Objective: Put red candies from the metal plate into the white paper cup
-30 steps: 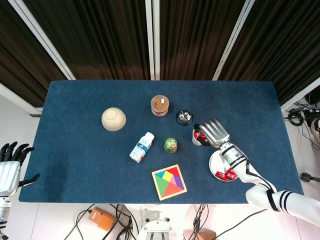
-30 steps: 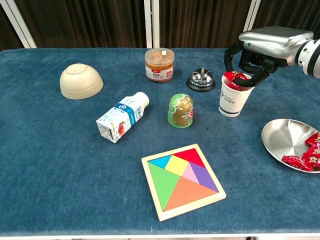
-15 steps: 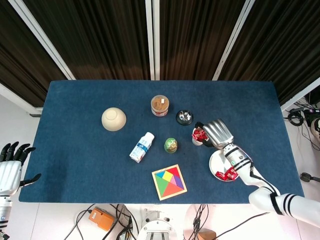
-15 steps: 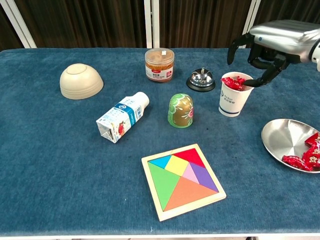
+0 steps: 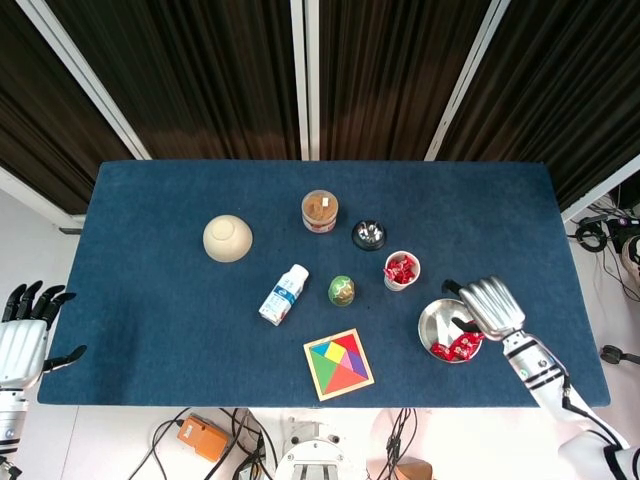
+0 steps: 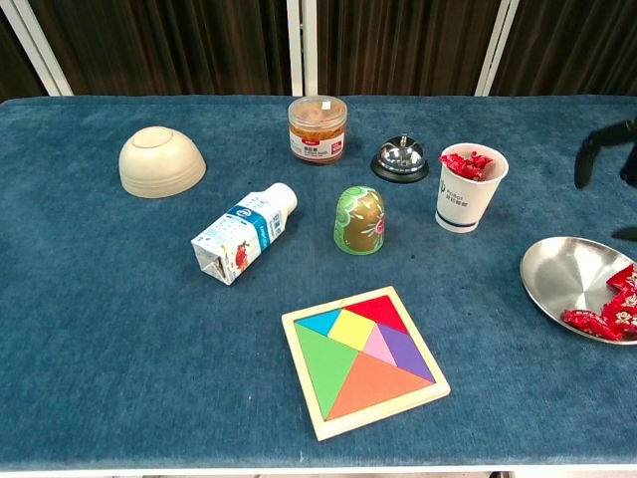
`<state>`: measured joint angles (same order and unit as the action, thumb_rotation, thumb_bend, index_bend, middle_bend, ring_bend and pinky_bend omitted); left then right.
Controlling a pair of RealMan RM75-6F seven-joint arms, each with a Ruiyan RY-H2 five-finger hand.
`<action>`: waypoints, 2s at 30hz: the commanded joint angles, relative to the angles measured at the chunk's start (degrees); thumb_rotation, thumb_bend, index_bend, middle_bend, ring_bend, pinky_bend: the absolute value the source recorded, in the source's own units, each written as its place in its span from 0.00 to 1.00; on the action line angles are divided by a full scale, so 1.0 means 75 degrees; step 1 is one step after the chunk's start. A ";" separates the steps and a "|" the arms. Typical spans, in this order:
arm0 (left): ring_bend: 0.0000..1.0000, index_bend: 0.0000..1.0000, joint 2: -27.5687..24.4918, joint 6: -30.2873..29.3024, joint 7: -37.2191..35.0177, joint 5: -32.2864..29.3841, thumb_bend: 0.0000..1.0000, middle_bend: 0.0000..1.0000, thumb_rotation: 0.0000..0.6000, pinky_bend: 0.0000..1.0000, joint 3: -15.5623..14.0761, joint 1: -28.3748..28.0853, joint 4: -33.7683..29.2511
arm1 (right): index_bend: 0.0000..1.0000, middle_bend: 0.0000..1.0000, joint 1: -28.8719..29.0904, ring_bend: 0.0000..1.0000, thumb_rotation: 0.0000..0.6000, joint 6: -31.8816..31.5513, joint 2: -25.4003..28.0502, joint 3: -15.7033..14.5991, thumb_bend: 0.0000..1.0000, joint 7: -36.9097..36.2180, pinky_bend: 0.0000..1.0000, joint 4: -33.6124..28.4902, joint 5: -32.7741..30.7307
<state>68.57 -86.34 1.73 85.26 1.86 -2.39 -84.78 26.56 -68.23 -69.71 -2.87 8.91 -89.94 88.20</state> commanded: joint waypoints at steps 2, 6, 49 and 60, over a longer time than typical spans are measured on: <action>0.03 0.23 -0.0006 -0.0038 0.0027 0.0037 0.00 0.15 1.00 0.00 -0.0009 0.0005 -0.0041 | 0.49 0.96 -0.0257 1.00 1.00 0.0159 -0.0017 -0.0454 0.33 -0.0107 1.00 0.0165 0.0345; 0.03 0.23 -0.0032 -0.0083 0.0063 0.0056 0.00 0.15 1.00 0.00 -0.0024 0.0029 -0.0091 | 0.50 0.96 -0.0307 1.00 1.00 0.0323 -0.0208 -0.0563 0.33 -0.0172 1.00 0.0287 0.0446; 0.03 0.23 -0.0016 -0.0128 -0.0065 -0.0038 0.00 0.15 1.00 0.00 -0.0024 0.0141 0.0060 | 0.67 0.96 0.0200 1.00 1.00 0.1703 -0.0743 -0.0220 0.55 0.0157 1.00 0.0622 -0.0029; 0.03 0.23 -0.0025 -0.0099 0.0002 -0.0037 0.00 0.15 1.00 0.00 -0.0011 0.0114 0.0013 | 0.74 0.96 0.0154 1.00 1.00 0.1320 -0.0561 -0.0093 0.61 -0.0118 1.00 0.0487 0.0123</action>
<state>68.39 -87.08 1.74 84.99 1.78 -1.53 -84.68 27.78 -57.39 -74.45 -4.00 8.57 -85.69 88.68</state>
